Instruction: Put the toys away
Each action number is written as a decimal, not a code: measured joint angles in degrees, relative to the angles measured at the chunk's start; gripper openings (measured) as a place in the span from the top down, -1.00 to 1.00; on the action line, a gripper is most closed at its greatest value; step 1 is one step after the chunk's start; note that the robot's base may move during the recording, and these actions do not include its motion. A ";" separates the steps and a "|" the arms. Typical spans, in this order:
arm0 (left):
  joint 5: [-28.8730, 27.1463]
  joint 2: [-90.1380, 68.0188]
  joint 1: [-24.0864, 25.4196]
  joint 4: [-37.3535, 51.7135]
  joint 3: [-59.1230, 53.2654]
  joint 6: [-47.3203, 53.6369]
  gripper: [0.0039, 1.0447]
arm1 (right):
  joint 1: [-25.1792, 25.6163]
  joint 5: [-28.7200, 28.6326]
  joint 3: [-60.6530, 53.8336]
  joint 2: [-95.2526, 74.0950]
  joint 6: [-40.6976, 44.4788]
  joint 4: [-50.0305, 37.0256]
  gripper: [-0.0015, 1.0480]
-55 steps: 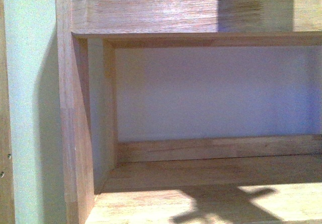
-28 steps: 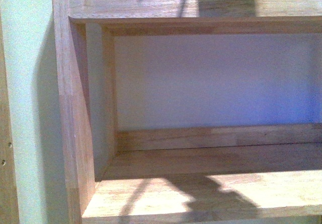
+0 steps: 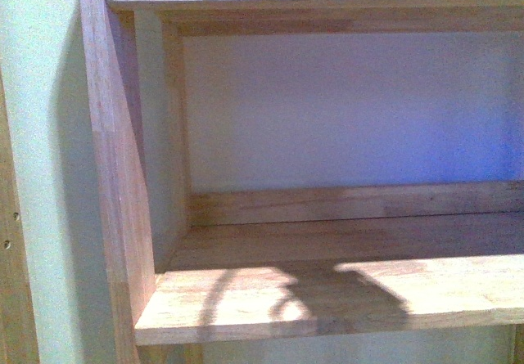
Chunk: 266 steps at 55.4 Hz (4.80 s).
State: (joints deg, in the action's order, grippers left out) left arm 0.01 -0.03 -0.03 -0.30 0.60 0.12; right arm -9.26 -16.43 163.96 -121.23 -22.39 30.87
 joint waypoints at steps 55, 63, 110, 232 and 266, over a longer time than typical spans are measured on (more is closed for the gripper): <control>0.02 0.00 0.00 0.00 0.00 0.00 -0.89 | -1.09 -5.09 -12.70 1.73 -12.48 -9.53 0.65; 0.00 0.00 0.00 0.00 0.00 0.00 -0.89 | -1.33 -4.66 -11.34 0.90 -12.33 -8.81 0.33; 0.00 0.00 0.00 0.00 0.00 0.00 -0.89 | 3.76 -8.39 -36.30 24.74 -6.73 -24.90 -0.99; 0.00 0.00 0.00 0.00 0.00 0.00 -0.89 | 9.46 16.28 -159.10 107.84 22.16 -39.26 0.70; 0.02 0.00 0.00 0.00 0.00 0.00 -0.89 | 9.46 16.44 -163.23 120.74 22.18 -30.75 0.70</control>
State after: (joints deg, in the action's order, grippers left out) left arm 0.03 -0.03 -0.03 -0.30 0.60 0.12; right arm 0.21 0.01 0.73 -0.49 -0.21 0.12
